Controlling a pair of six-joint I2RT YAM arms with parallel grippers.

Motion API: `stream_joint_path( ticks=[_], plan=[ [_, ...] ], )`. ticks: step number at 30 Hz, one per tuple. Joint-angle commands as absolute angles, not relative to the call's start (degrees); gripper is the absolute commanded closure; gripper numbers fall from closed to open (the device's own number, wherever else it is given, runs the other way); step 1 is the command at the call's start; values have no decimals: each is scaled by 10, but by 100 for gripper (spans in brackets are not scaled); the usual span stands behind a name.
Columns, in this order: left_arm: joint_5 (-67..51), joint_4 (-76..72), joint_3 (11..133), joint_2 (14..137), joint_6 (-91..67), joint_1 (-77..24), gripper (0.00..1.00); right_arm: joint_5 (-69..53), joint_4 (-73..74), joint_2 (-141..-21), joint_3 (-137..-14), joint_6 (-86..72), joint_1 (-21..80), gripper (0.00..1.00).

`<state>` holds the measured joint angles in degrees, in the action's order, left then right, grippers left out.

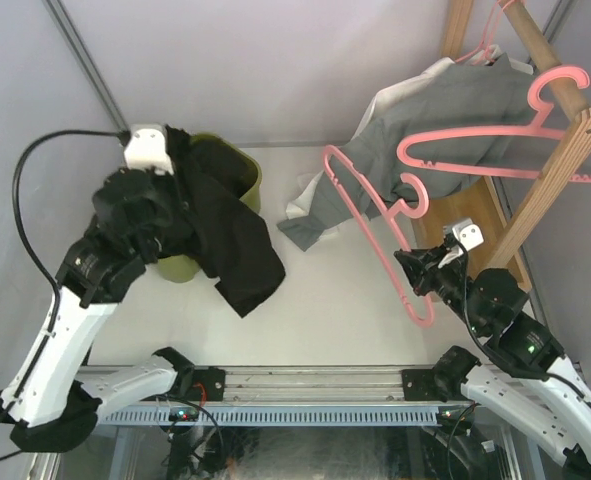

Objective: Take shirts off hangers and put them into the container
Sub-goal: Pick up the shirt from the center of the board, then place the shirt in the bin.

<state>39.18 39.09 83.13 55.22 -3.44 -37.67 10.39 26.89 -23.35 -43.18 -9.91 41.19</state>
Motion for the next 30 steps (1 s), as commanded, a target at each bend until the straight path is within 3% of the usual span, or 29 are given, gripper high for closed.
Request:
stream_joint_path(
  ticks=[1, 5, 11, 16, 23, 26, 29, 30],
  plan=[
    [326, 351, 914, 606, 38, -251, 100, 83, 221, -244, -435, -122, 409, 100],
    [321, 337, 943, 675, 34, -173, 100, 68, 220, -250, -435, -131, 409, 100],
    [326, 308, 872, 737, -53, -88, 100, 63, 238, -250, -432, -148, 409, 100],
    [331, 279, 763, 809, -119, -64, 100, 58, 239, -249, -425, -155, 410, 100],
    [288, 326, 764, 946, -214, -29, 100, 52, 243, -250, -424, -154, 409, 100],
    [275, 336, 775, 955, -208, -26, 86, 50, 249, -245, -424, -156, 409, 100],
    [278, 351, 788, 924, -194, -24, 52, 53, 256, -236, -424, -156, 410, 100],
    [279, 354, 792, 907, -188, -23, 50, 55, 258, -234, -424, -157, 409, 100]
  ],
)
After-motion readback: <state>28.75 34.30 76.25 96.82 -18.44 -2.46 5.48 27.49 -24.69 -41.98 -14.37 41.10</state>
